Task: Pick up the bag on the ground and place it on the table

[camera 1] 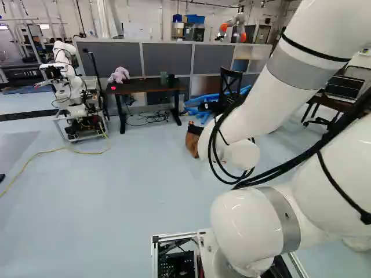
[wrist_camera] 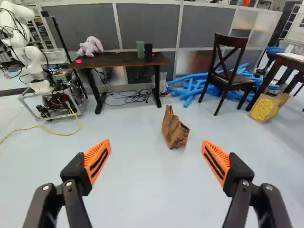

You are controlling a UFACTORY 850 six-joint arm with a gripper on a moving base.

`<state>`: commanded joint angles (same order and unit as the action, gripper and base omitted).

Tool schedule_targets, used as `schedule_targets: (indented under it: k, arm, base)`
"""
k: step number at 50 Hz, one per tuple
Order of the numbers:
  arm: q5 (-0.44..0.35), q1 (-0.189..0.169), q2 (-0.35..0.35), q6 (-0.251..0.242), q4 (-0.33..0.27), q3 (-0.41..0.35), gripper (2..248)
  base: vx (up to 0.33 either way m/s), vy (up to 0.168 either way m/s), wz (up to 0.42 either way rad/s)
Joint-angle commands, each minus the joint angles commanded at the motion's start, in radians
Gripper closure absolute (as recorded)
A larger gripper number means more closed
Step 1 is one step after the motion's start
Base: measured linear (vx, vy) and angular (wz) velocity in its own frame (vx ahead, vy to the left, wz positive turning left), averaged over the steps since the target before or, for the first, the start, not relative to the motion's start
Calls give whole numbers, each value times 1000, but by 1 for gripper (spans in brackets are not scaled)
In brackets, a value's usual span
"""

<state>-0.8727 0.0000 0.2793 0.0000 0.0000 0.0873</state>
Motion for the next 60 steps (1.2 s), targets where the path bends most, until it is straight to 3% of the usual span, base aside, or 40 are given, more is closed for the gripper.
schedule_targets:
  k: [26,37,60]
  arm:
    - [0,0,0,0,0,0,3]
    - [0,0,0,0,0,0,3]
    - [0,0,0,0,0,0,3]
  base:
    - [112,-31,-14]
    - [141,-114,-223]
    - [170,-105,-2]
